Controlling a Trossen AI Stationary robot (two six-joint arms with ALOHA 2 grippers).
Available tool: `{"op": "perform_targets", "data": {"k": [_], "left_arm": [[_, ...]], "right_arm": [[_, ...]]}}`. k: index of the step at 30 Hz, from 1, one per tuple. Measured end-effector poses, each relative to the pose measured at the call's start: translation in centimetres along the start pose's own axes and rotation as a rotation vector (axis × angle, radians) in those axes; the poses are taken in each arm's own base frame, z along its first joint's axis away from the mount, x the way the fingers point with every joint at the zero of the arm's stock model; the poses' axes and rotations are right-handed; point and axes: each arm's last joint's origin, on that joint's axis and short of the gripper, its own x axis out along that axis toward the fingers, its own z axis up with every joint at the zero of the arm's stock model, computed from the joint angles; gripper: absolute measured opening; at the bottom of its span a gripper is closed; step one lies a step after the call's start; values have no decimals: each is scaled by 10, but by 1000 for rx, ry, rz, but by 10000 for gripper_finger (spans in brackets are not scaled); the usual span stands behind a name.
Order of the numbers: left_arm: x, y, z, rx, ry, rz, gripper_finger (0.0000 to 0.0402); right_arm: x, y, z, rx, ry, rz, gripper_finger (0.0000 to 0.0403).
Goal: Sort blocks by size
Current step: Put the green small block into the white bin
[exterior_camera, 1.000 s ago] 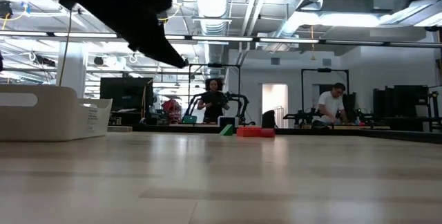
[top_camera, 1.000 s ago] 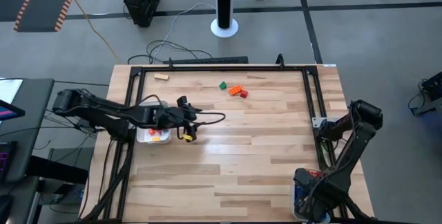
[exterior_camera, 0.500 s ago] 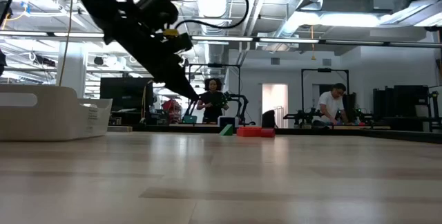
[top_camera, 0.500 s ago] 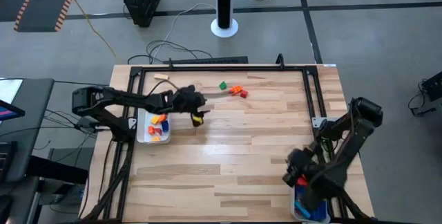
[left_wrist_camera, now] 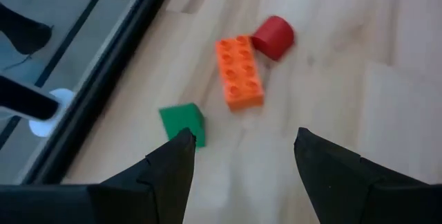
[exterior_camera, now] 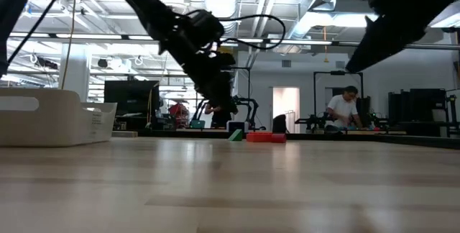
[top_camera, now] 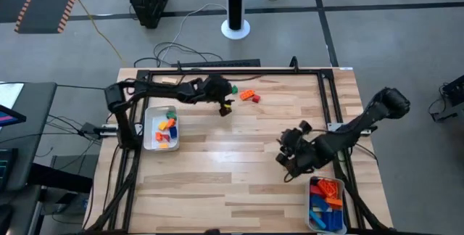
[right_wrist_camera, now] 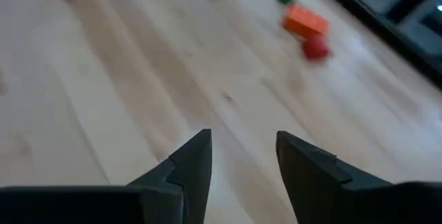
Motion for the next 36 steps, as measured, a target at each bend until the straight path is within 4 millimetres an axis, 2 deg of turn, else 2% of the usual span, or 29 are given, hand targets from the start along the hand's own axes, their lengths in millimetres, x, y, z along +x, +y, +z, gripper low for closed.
{"op": "perform_targets", "data": {"k": [4,11,17,24,28,32,36], "left_arm": [[12,19,8,-18,27,-23,235],[41,51,3,-76,101,-50,243],[67,53,-1,-89,144,-56,263],[72,56,2,-83,133,-40,271],[72,60,-2,-85,157,-45,258],[80,57,-10,-68,189,-63,239],[82,55,-10,-63,177,-70,224]], "right_arm": [[15,6,-11,-8,-61,91,187],[19,9,-11,-33,-94,120,187],[20,10,-7,-41,-118,127,187],[20,11,-6,-34,-127,130,187],[20,11,-5,-27,-132,134,187],[19,13,-2,-25,-157,152,187],[18,15,0,-19,-173,164,187]]}}
